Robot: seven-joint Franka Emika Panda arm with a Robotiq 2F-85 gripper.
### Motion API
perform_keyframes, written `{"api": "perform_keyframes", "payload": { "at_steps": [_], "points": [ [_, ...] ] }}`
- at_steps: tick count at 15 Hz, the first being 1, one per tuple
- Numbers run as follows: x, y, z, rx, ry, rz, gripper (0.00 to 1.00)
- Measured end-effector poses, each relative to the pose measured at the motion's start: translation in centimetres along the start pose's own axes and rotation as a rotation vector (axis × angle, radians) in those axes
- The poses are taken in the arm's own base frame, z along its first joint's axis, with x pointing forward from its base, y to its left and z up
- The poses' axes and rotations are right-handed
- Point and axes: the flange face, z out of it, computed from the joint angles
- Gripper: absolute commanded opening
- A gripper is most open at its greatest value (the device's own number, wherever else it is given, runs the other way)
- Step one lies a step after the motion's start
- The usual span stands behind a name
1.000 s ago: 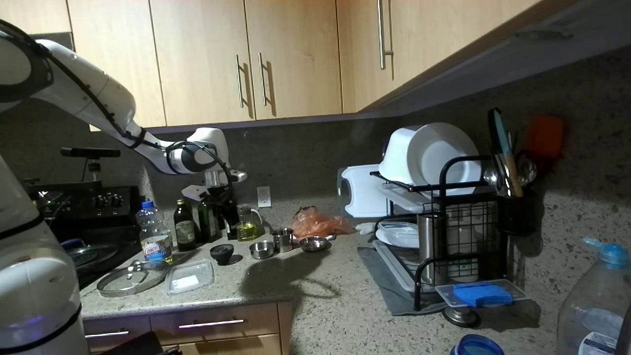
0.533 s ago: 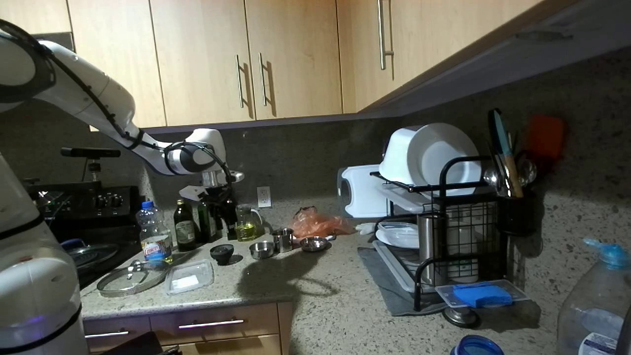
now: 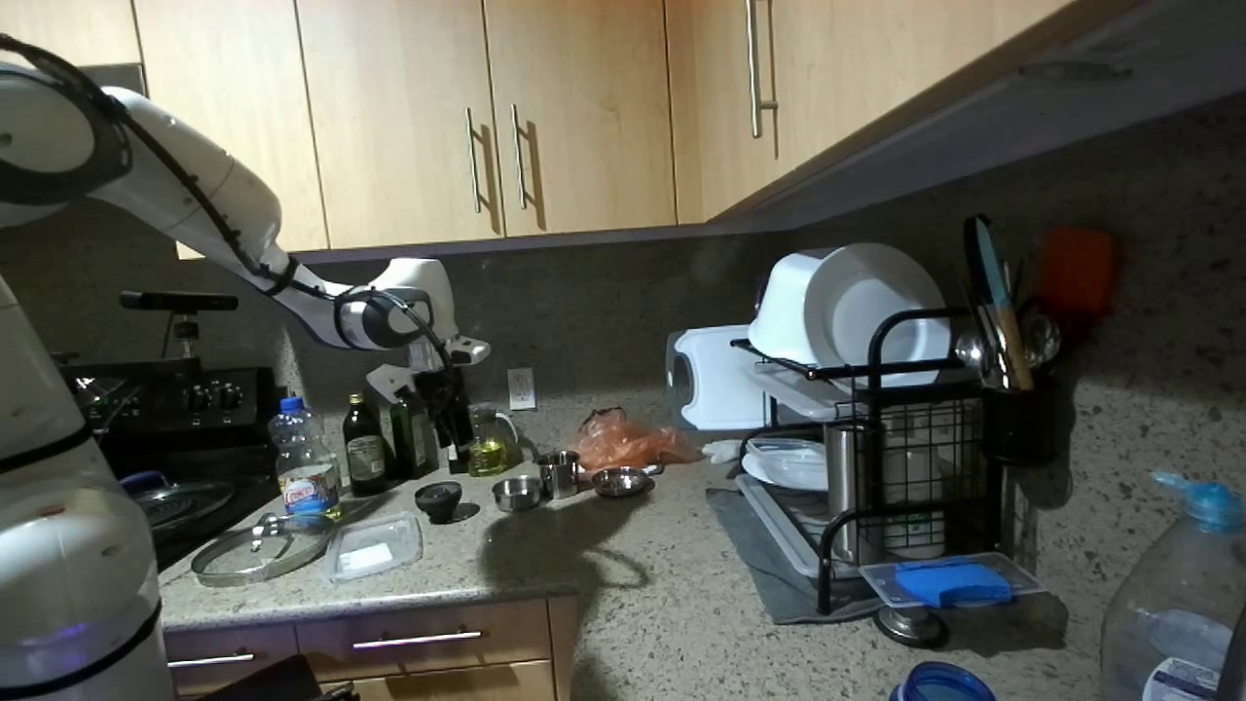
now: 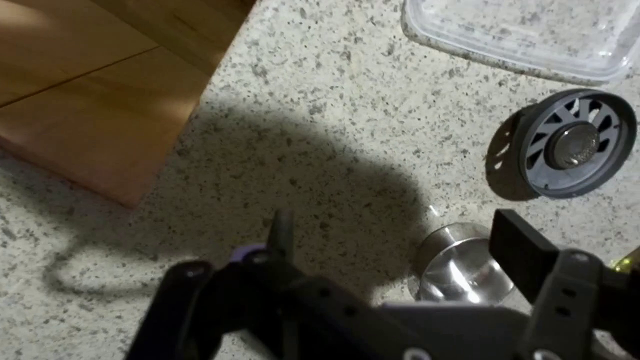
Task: Put the left silver bowl on the right bowl
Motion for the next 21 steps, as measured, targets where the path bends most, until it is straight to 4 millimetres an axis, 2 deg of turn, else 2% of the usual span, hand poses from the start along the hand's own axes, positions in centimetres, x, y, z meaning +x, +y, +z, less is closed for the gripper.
{"api": "perform_keyframes", "payload": {
  "at_steps": [7, 11, 18, 21],
  "points": [
    [2.7, -2.8, 1.0, 0.056, 0.051, 0.065, 1.0],
    [3.4, -4.0, 1.0, 0.078, 0.069, 0.067, 1.0],
    [3.7, -3.7, 1.1, 0.08, 0.071, 0.072, 1.0],
    [5.4, -3.4, 0.8, 0.092, 0.069, 0.098, 1.0]
  ]
}}
